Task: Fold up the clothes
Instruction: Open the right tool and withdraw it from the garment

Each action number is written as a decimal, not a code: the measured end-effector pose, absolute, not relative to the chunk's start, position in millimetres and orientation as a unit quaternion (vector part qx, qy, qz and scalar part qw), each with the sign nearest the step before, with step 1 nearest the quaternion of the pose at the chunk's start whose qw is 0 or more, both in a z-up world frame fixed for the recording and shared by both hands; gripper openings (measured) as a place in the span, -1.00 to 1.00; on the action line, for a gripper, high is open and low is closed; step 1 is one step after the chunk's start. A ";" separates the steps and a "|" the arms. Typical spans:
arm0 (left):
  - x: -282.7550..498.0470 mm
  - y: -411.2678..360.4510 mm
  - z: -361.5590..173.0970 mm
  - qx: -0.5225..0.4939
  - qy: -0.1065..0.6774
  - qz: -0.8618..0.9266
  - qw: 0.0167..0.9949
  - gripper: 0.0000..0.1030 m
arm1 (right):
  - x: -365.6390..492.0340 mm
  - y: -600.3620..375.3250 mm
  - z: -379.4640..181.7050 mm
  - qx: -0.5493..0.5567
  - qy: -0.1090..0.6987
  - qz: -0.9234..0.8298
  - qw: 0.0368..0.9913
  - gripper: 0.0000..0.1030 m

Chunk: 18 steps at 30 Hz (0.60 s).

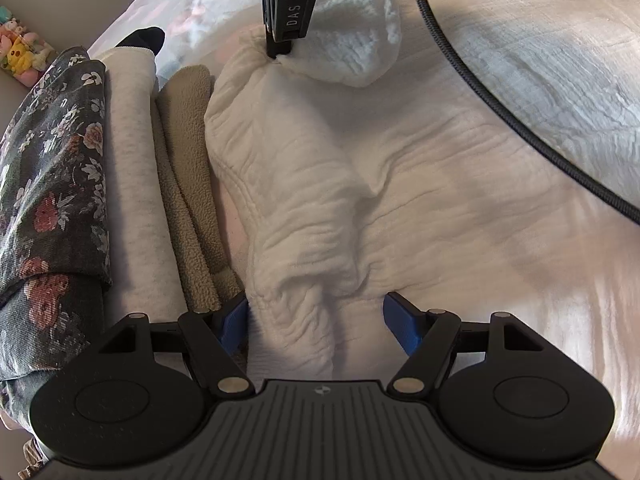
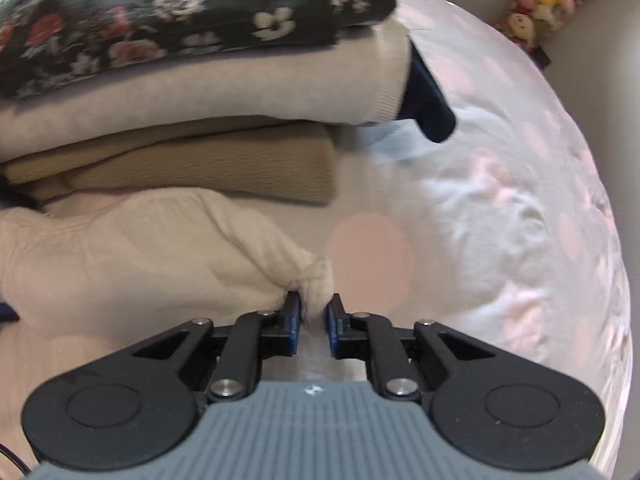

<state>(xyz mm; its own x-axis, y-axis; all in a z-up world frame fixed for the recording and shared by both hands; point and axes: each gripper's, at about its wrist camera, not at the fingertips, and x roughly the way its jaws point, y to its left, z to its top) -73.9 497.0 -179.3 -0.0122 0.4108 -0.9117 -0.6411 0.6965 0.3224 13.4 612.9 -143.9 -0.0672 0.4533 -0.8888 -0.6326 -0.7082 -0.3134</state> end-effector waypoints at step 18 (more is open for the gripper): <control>-104.2 468.3 -174.0 -0.097 0.585 0.377 0.712 0.37 | 83.3 408.5 -66.9 -0.488 0.152 0.673 0.535 -0.11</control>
